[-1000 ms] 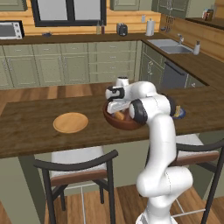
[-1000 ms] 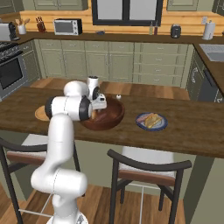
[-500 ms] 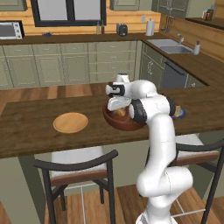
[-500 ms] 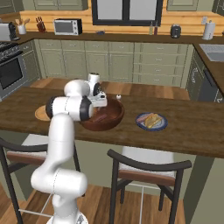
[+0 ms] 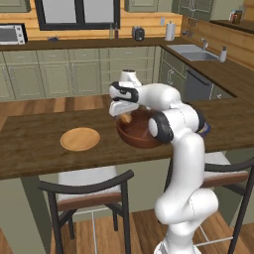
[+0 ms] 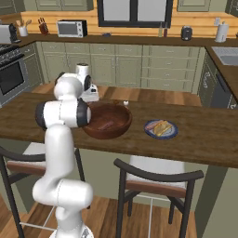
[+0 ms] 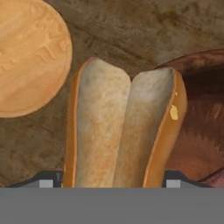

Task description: Place one bun and one sausage from the bowl on each plate.

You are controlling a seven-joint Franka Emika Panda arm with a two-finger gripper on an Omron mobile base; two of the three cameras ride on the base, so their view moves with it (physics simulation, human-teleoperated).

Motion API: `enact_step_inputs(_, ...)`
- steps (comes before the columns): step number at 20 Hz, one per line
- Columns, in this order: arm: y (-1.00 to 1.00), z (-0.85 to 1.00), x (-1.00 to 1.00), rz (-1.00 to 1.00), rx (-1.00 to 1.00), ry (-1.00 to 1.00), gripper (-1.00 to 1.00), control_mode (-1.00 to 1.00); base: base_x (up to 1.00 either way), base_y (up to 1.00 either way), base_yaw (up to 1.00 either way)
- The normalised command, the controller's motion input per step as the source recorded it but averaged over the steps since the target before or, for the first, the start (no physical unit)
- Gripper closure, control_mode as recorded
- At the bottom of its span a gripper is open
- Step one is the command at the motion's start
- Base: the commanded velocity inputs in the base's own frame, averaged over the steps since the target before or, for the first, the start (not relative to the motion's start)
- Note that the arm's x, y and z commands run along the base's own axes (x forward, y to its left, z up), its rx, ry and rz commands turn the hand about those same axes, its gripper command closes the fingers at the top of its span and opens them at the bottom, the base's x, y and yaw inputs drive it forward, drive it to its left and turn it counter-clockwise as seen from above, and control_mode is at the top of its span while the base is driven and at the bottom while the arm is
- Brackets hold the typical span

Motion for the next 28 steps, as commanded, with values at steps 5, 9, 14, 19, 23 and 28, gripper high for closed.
enact_step_inputs(5,1.00,0.11,-0.13,0.00,0.00,0.03,1.00,-1.00,0.00,0.00,0.00)
enact_step_inputs(9,1.00,-0.04,0.01,-0.02,0.00,0.03,1.00,-1.00,0.00,0.00,0.00)
enact_step_inputs(14,1.00,-0.18,0.07,-0.16,0.00,0.00,1.00,-1.00,0.00,0.00,0.00)
enact_step_inputs(19,0.86,-0.42,0.19,-0.25,0.00,0.00,1.00,-1.00,0.00,0.00,0.00)
enact_step_inputs(23,0.43,-0.37,0.16,-0.22,0.00,0.00,1.00,-1.00,0.00,0.00,0.00)
enact_step_inputs(28,0.05,-0.41,0.04,-0.19,0.00,0.00,1.00,-1.00,0.00,0.00,0.00)
